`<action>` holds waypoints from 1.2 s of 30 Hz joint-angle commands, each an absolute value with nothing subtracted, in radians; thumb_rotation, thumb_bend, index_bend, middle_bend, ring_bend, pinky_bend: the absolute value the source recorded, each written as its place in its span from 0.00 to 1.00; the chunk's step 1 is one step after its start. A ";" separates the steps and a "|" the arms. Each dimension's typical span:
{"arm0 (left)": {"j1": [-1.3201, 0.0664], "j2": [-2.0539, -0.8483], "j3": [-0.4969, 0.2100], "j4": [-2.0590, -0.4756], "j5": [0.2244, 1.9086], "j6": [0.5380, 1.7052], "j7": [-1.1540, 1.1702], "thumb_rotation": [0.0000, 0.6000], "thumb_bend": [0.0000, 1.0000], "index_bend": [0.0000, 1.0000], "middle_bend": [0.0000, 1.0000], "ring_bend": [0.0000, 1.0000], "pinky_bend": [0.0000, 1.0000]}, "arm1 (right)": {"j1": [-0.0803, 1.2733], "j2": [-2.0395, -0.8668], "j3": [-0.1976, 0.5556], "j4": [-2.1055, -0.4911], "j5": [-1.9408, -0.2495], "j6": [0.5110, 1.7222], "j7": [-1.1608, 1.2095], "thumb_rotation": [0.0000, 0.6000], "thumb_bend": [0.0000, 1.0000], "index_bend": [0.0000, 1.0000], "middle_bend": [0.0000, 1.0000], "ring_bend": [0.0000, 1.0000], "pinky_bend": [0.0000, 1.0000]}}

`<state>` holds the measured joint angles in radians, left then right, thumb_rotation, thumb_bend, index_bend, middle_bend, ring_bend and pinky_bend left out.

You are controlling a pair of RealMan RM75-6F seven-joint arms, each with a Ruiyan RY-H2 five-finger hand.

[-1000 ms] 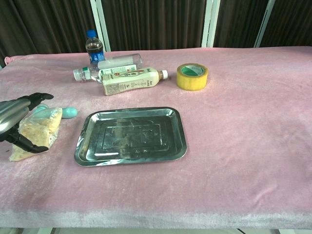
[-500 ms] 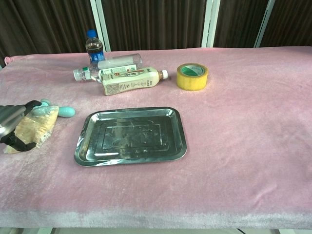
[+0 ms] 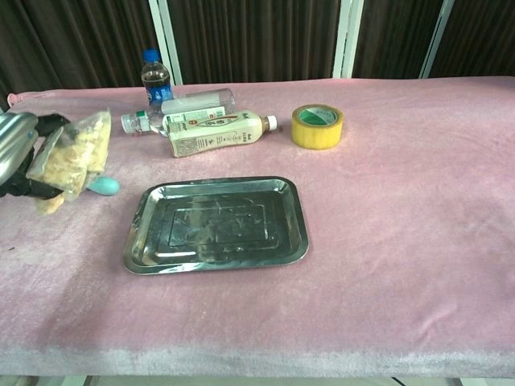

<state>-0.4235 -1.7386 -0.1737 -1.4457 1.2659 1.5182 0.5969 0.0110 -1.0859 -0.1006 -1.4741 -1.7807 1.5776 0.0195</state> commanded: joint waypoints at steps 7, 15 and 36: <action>-0.480 -1.857 -0.208 -1.574 1.327 1.524 0.676 1.00 0.55 0.36 0.43 0.54 0.89 | 0.009 -1.087 -0.102 -1.469 -1.786 1.586 0.025 1.00 0.04 0.00 0.00 0.00 0.24; -0.498 -1.897 -0.239 -1.571 1.201 1.435 0.704 1.00 0.29 0.00 0.00 0.00 0.28 | 0.008 -1.085 -0.102 -1.461 -1.791 1.597 0.041 1.00 0.04 0.00 0.00 0.00 0.24; -0.193 -1.357 0.006 -1.872 1.290 1.638 0.536 1.00 0.31 0.00 0.00 0.00 0.25 | 0.008 -1.090 -0.101 -1.469 -1.784 1.587 0.021 1.00 0.04 0.00 0.00 0.00 0.24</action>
